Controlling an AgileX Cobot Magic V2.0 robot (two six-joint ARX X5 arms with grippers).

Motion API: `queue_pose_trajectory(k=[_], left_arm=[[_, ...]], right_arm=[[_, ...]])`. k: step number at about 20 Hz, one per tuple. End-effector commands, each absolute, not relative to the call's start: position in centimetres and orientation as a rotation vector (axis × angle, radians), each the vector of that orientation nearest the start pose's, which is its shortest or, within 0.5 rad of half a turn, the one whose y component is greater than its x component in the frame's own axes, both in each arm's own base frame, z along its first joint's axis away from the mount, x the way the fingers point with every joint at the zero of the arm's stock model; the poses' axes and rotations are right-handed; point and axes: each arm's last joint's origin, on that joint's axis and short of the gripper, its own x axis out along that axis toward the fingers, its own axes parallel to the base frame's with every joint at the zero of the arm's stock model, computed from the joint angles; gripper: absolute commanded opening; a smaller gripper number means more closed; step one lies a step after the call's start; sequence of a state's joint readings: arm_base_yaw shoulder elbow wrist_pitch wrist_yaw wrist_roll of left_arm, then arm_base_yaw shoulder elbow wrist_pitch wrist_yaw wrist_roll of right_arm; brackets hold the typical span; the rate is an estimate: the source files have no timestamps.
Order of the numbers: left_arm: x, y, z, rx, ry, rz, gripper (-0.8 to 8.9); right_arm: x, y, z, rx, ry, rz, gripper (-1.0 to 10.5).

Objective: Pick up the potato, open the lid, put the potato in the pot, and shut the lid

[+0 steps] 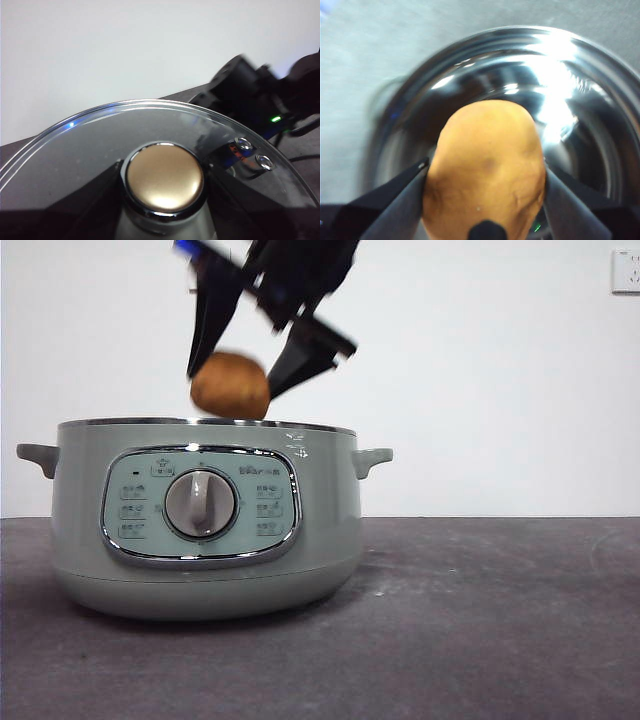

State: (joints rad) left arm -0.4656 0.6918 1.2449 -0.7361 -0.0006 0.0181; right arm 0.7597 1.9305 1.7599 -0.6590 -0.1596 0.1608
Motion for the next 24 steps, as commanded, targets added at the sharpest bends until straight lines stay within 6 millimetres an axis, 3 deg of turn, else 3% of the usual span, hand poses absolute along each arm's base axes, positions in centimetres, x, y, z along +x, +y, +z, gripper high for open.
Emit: queue_pose_trajectory(k=[1, 6, 13, 14, 15, 17, 21, 24], left_arm=[[7.2, -3.6, 44.5, 0.052, 0.089, -0.466, -0.09], [7.2, -3.6, 44.5, 0.051, 0.087, -0.466, -0.09], [7.2, -3.6, 44.5, 0.051, 0.087, -0.465, -0.09], [7.2, -3.6, 44.5, 0.052, 0.088, -0.465, -0.09], [7.2, -3.6, 44.5, 0.052, 0.089, -0.464, -0.09], [7.2, -3.6, 44.5, 0.053, 0.091, -0.464, -0.09], [7.3, -3.6, 44.3, 0.060, 0.111, -0.439, -0.09], [7.2, -3.6, 44.2, 0.062, 0.116, -0.440, -0.09]], right_arm=[[31.8, 31.6, 27.6, -0.182, 0.897, 0.810, -0.1], [32.4, 33.3, 23.8, -0.307, 0.936, 0.780, -0.1], [32.4, 33.6, 21.5, -0.407, 1.000, 0.771, -0.1], [32.2, 33.7, 21.5, -0.409, 0.998, 0.775, 0.2], [32.2, 33.8, 21.5, -0.408, 0.998, 0.778, 1.2], [32.2, 33.7, 21.5, -0.408, 1.000, 0.775, 4.2], [32.1, 33.8, 21.7, -0.398, 1.000, 0.772, 4.4], [31.7, 33.3, 23.2, -0.385, 0.990, 0.770, 4.4]])
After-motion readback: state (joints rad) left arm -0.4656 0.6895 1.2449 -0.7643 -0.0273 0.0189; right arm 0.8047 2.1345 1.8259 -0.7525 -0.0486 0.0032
